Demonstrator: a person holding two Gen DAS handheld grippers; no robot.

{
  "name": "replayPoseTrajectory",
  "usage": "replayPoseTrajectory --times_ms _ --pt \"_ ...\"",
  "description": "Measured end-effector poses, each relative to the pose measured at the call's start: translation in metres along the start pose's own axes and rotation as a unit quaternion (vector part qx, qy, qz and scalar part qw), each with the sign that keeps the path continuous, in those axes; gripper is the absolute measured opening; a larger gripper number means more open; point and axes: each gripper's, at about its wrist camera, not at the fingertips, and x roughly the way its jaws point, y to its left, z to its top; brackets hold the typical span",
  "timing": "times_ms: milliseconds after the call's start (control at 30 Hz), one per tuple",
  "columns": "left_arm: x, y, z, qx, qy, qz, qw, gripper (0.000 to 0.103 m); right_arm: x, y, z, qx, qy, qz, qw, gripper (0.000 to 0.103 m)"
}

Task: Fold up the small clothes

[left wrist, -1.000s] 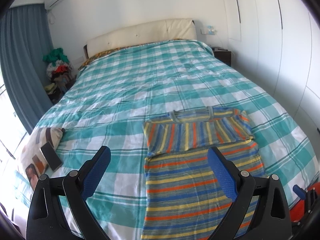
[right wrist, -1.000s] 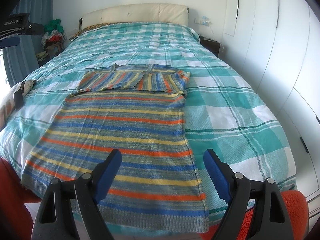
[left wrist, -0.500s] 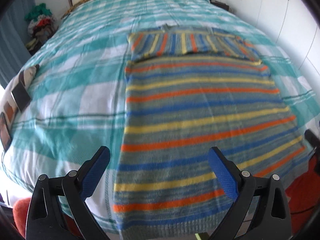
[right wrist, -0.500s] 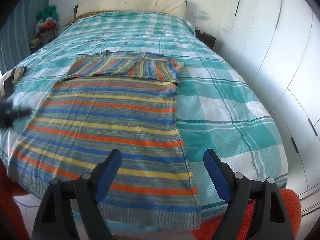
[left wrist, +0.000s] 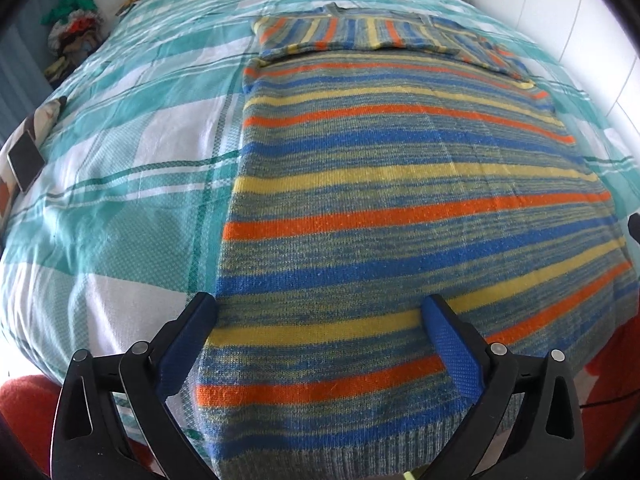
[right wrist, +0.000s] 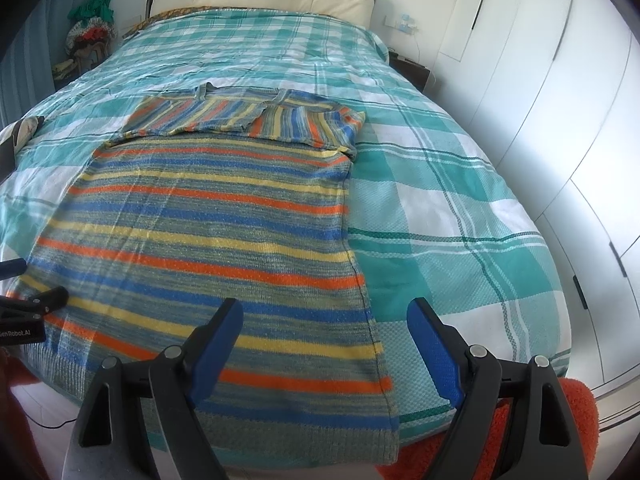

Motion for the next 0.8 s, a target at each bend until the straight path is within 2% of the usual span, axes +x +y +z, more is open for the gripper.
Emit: replayPoseTrajectory --times_ms 200,300,367,433,533,600,667,733,800 --pt "0.001 0.004 0.006 -0.004 0.006 -0.008 0.9999 0.102 0.005 -0.001 -0.001 0.004 0.008 0.002 1.000 0.083" --pt "-0.013 0.024 0.028 -0.040 -0.013 -0.050 0.9979 0.100 0.007 -0.003 -0.002 0.009 0.008 0.006 1.000 0.083" --pt "-0.024 0.049 0.060 -0.083 -0.044 -0.094 0.9912 0.100 0.009 -0.004 -0.002 0.014 0.009 0.012 1.000 0.083" --pt "-0.026 0.079 0.107 -0.125 -0.074 -0.140 0.9794 0.100 0.012 -0.003 -0.001 0.016 0.010 0.020 1.000 0.083" --pt "-0.003 0.110 0.179 -0.163 -0.082 -0.195 0.9638 0.099 0.015 0.000 0.002 0.013 0.010 0.026 1.000 0.083" --pt "0.024 0.116 0.218 -0.159 -0.069 -0.200 0.9644 0.097 0.017 0.001 0.002 0.011 0.012 0.028 0.999 0.083" --pt "0.059 0.115 0.249 -0.148 -0.036 -0.187 0.9704 0.093 0.018 0.002 0.001 0.008 0.014 0.028 0.999 0.083" --pt "0.092 0.111 0.264 -0.145 -0.001 -0.184 0.9723 0.087 0.020 0.002 0.000 0.007 0.018 0.026 0.999 0.083" --pt "0.117 0.105 0.269 -0.149 0.019 -0.193 0.9696 0.086 0.024 0.000 -0.001 0.007 0.023 0.025 0.999 0.083"
